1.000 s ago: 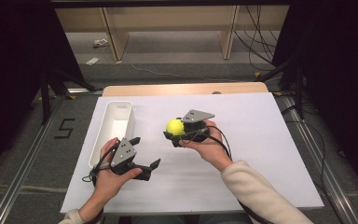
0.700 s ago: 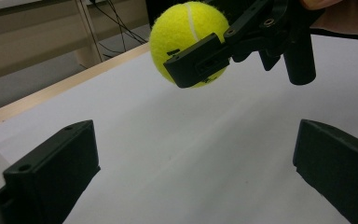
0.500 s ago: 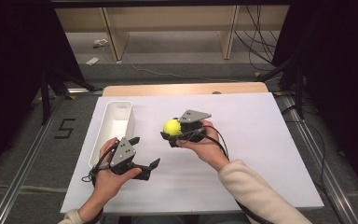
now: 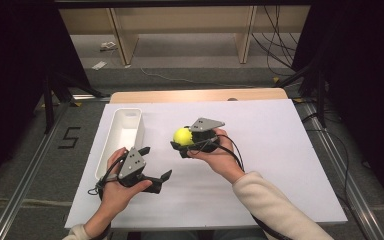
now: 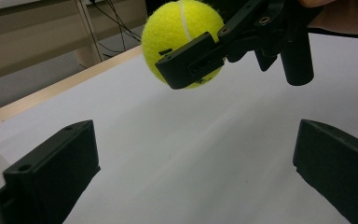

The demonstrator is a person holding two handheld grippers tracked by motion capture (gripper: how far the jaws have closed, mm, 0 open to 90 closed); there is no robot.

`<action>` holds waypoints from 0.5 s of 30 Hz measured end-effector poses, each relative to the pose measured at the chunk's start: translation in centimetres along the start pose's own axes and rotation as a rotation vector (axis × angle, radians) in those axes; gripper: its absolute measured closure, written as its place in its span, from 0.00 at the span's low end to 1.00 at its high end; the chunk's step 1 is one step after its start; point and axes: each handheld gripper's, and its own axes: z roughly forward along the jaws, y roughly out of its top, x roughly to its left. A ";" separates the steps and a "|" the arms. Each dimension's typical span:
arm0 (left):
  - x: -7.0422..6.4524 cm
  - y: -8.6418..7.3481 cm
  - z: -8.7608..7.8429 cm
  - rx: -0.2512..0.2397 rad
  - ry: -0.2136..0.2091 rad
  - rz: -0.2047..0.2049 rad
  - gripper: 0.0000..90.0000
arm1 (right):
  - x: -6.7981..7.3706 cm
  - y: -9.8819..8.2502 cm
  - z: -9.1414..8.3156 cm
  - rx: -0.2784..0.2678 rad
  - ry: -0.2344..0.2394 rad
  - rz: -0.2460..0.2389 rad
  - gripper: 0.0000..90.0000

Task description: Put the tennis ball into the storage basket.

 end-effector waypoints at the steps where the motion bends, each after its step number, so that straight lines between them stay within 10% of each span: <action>1: 0.0 0.0 0.0 0.001 0.001 0.001 0.00 | 0.0 0.0 0.0 -0.001 0.000 -0.002 0.30; 15: 0.0 0.0 0.0 0.001 -0.002 0.001 0.00 | 0.4 0.2 0.4 -0.002 0.007 0.005 0.30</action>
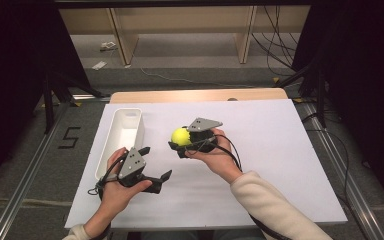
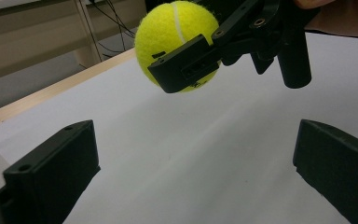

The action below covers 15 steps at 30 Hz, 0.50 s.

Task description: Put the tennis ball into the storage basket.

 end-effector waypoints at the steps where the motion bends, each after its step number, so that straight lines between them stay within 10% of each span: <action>1: 0.0 0.0 0.0 0.000 0.000 -0.001 0.00 | 0.0 0.0 0.0 0.000 0.001 -0.003 0.30; 15: 0.0 0.0 0.0 0.001 -0.001 -0.001 0.00 | 0.2 0.2 0.1 -0.001 0.003 0.001 0.30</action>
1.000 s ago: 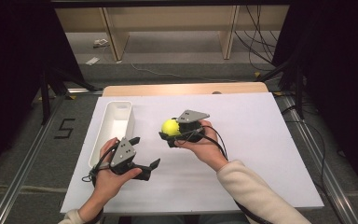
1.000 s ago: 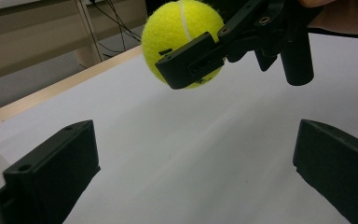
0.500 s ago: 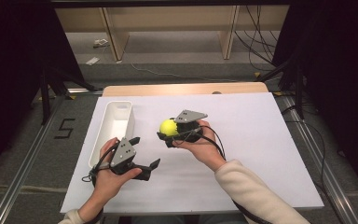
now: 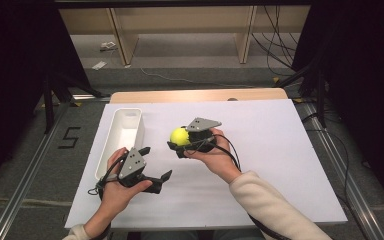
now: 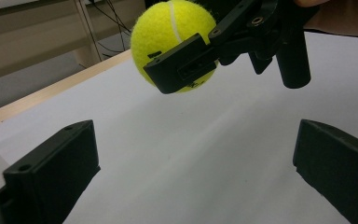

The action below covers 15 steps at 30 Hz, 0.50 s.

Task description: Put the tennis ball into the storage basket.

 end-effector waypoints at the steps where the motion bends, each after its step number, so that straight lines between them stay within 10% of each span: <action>1: 0.0 0.0 0.0 0.000 0.000 -0.001 0.00 | 0.0 0.0 0.0 0.000 0.000 -0.002 0.30; 15: 0.0 0.0 0.0 -0.001 -0.001 -0.003 0.00 | 0.5 0.2 0.3 0.000 0.009 0.004 0.30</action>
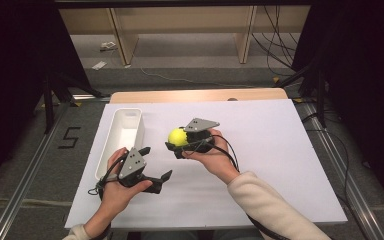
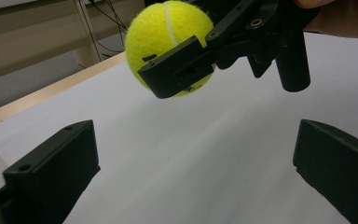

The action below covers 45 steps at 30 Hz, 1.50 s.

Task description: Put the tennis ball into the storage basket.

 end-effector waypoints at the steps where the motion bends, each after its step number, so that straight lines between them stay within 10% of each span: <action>1: 0.0 0.0 0.0 0.000 0.000 0.000 0.00 | 0.0 0.0 0.1 -0.001 -0.001 -0.002 0.30; 45: -0.1 0.0 0.0 0.000 -0.003 0.001 0.00 | 1.1 0.4 1.2 -0.005 0.017 -0.009 0.30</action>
